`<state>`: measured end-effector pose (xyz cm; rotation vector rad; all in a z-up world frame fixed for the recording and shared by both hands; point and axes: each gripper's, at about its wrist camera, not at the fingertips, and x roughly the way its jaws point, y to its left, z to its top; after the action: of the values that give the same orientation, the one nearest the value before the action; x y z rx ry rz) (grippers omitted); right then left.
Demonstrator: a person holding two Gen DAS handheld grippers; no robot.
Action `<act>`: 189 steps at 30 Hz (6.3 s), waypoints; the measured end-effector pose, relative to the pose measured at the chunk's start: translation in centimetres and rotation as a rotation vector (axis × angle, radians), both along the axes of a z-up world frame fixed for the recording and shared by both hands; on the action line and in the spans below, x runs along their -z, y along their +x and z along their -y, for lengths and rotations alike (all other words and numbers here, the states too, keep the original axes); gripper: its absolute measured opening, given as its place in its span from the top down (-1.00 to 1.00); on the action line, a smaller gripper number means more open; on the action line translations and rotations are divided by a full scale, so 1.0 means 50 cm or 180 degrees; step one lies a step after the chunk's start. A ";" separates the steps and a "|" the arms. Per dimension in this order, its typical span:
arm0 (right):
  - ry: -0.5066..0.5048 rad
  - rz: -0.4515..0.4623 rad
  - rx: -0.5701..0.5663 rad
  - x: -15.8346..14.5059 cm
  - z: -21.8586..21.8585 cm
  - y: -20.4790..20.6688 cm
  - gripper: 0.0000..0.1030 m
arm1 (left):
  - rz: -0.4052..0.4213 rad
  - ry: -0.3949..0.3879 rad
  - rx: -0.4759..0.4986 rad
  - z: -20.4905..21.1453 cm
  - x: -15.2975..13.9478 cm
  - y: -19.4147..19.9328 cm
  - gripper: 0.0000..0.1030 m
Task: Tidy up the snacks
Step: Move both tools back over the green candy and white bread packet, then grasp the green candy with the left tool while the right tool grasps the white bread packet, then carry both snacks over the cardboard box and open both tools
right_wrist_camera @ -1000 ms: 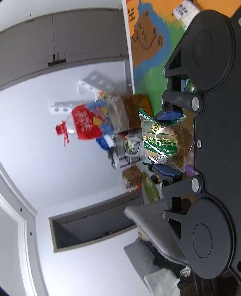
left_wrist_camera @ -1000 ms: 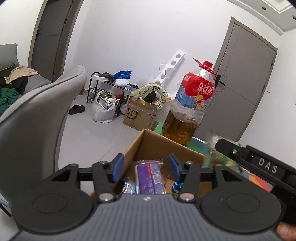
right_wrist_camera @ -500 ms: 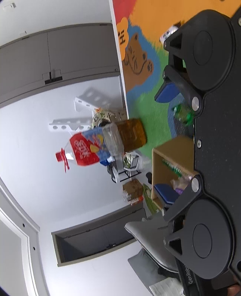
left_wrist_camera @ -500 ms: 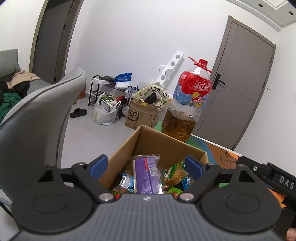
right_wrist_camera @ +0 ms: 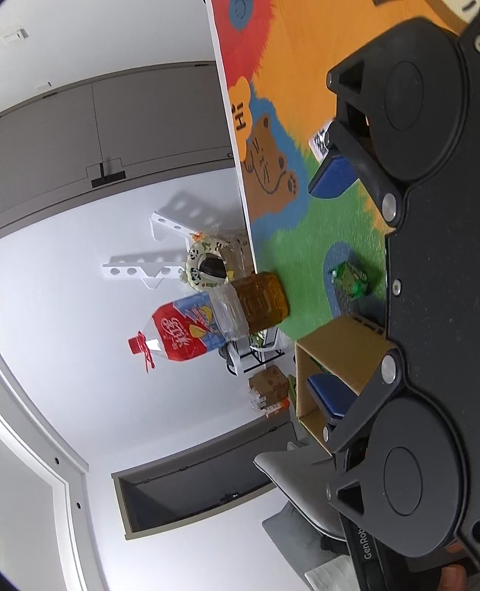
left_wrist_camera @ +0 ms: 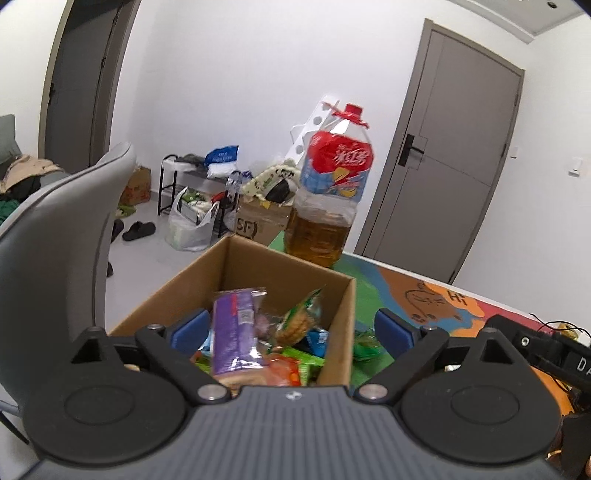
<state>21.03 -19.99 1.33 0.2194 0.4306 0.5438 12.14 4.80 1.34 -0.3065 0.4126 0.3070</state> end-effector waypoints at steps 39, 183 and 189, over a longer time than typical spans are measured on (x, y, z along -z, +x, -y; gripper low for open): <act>-0.0072 -0.0058 0.0250 0.014 0.210 0.114 -0.99 | -0.0144 0.0196 0.0408 0.209 0.036 0.155 -0.84; -0.0269 0.0207 -0.0313 -0.055 -0.054 0.054 -0.05 | -0.0037 0.0005 -0.0162 -0.010 -0.019 0.024 0.38; -0.0259 0.0210 -0.0496 -0.068 -0.107 0.043 -0.05 | -0.0090 -0.0124 -0.0152 -0.058 -0.013 0.019 0.38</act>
<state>23.18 -14.64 4.73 0.0898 0.4068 0.6830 13.11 7.68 1.97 -0.3510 0.4400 0.3506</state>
